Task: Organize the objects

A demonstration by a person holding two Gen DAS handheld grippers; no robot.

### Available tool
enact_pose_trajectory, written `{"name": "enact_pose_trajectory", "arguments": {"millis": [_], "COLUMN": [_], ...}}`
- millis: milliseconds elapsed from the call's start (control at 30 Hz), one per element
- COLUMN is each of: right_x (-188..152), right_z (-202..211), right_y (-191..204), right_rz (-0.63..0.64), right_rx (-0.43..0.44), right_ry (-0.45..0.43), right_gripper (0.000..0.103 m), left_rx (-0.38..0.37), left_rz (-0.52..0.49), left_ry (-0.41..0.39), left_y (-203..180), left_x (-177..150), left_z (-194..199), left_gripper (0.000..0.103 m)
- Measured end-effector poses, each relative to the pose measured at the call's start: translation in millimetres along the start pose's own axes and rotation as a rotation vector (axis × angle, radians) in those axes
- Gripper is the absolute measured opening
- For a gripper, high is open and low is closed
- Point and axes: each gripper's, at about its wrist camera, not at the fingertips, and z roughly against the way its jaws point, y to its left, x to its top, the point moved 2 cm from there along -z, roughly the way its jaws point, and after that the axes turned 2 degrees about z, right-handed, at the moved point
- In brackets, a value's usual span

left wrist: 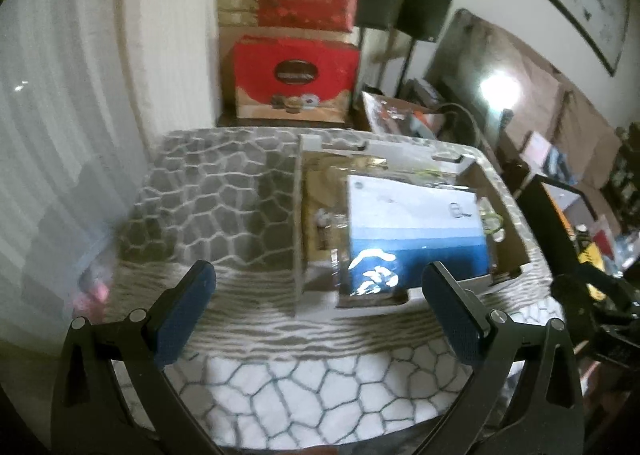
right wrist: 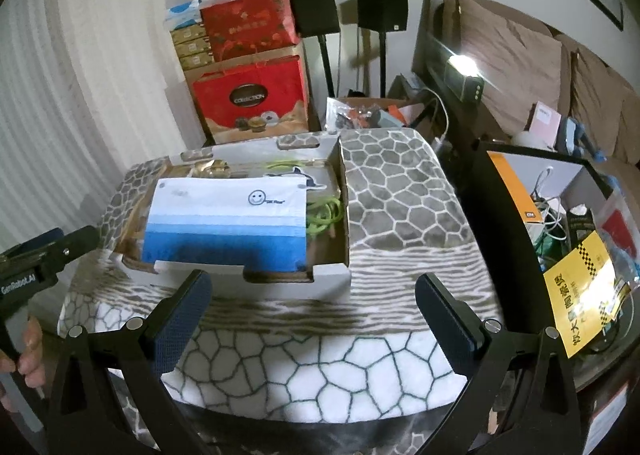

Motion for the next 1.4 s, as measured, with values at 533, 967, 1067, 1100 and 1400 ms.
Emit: {"name": "enact_pose_trajectory", "arguments": {"millis": [533,967,1067,1100,1400], "right_x": [-5.2,-9.0,-8.4,-8.0,-2.4], "right_z": [5.5,0.4,0.9,1.0,-1.6], "right_y": [-18.1,-18.7,-16.2,-15.4,0.8], "right_rz": [-0.052,-0.06,-0.052,-0.049,-0.014], "right_rx": [0.01,0.025,0.031,0.032,0.045], "right_ry": [-0.002,0.016,0.015,0.014,0.006], "right_gripper": [0.102,0.102,0.102,0.102,0.102], "left_rx": [0.009,-0.042,-0.029,-0.024,0.066], "left_rz": [-0.093,-0.104,-0.095,-0.089,-0.073], "left_ry": [0.098,0.152,0.106,0.087,0.003], "left_y": [-36.6,-53.5,-49.2,-46.9,-31.2], "left_x": [21.0,14.9,14.6,13.4,-9.6], "left_z": [-66.5,-79.6,-64.5,-55.8,5.8], "left_gripper": [0.103,0.103,0.103,0.103,0.103]}}
